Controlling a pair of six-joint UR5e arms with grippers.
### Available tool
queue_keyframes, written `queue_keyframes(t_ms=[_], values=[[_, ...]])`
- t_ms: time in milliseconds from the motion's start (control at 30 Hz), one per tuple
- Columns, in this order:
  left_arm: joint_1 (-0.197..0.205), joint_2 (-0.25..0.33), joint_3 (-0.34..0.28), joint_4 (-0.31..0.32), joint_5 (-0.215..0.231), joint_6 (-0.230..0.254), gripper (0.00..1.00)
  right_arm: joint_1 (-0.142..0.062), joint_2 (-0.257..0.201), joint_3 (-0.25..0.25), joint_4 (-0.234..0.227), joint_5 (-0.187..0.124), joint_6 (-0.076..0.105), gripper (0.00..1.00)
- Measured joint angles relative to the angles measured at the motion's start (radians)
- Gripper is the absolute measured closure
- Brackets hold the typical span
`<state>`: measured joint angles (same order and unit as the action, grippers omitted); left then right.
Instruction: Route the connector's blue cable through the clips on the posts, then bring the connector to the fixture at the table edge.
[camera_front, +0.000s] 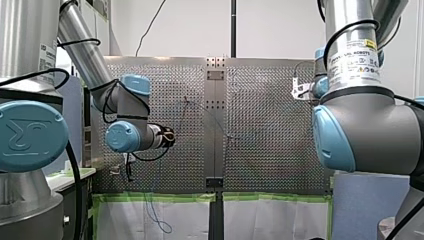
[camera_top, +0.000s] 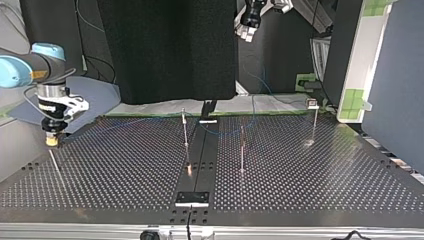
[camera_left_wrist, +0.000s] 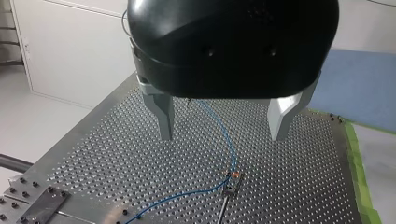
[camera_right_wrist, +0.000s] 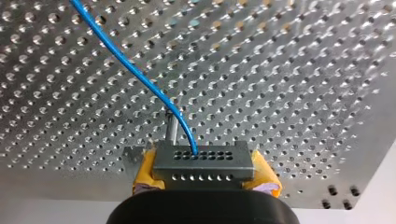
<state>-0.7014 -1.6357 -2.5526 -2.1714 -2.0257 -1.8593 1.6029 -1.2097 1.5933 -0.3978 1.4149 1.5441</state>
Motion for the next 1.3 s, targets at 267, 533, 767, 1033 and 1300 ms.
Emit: queue_keyframes(t_ms=[267, 533, 767, 1033, 1300], values=[[0.000, 0.000, 0.000, -0.004, 0.000, 0.000, 0.00, -0.027, 0.004, 0.006, -0.034, -0.071, 0.047, 1.00], [0.000, -0.001, 0.000, -0.013, -0.017, 0.012, 0.00, -0.055, 0.004, 0.012, -0.053, -0.142, 0.098, 1.00], [0.000, -0.002, 0.001, -0.024, -0.021, 0.022, 0.00, -0.084, 0.018, 0.014, -0.062, -0.194, 0.115, 1.00], [0.000, -0.002, 0.000, -0.027, -0.021, 0.023, 0.00, -0.115, 0.053, 0.014, -0.070, -0.264, 0.099, 1.00], [0.000, -0.002, 0.000, -0.027, -0.021, 0.023, 0.00, -0.133, 0.055, 0.006, -0.078, -0.314, 0.099, 1.00]])
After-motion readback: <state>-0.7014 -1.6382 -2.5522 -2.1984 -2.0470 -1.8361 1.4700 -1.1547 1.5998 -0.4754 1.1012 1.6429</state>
